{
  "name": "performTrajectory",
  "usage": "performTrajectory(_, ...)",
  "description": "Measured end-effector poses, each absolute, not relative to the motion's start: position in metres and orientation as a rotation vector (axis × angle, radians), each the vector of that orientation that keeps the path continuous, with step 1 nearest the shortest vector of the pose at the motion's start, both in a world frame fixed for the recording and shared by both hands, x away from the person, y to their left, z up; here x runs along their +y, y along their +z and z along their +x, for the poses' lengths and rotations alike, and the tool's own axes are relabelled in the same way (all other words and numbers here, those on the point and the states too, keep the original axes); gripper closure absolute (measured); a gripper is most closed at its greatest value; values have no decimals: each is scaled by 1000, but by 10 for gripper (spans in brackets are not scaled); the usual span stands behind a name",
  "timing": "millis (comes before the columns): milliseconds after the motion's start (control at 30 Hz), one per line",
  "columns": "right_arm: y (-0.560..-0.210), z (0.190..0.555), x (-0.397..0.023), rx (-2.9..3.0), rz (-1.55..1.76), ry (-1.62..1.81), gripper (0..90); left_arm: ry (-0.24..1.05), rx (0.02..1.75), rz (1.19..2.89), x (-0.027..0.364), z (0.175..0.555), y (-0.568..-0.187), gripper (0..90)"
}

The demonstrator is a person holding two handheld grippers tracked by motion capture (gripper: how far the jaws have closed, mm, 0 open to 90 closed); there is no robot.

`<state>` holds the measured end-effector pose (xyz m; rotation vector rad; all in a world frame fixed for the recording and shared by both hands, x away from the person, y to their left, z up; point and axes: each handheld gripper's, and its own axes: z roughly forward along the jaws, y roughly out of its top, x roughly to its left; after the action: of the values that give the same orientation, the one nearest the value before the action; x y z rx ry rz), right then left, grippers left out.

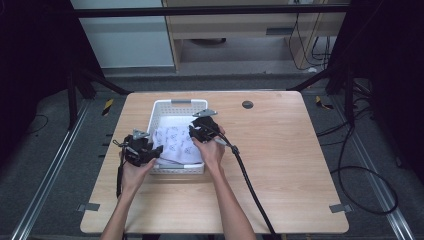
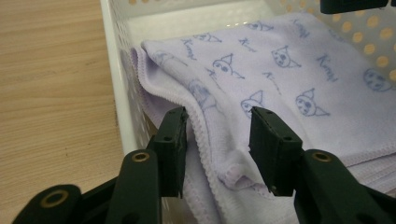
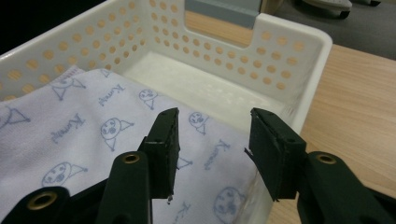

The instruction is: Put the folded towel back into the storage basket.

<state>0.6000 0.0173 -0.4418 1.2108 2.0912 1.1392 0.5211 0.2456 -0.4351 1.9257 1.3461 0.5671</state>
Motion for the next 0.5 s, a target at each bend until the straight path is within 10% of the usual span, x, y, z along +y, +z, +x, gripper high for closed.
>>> performTrajectory(500, -421, 582, -7, 2033, 1167, 1240, 398, 617, 1286, 1866, 248, 510, -412, 513)
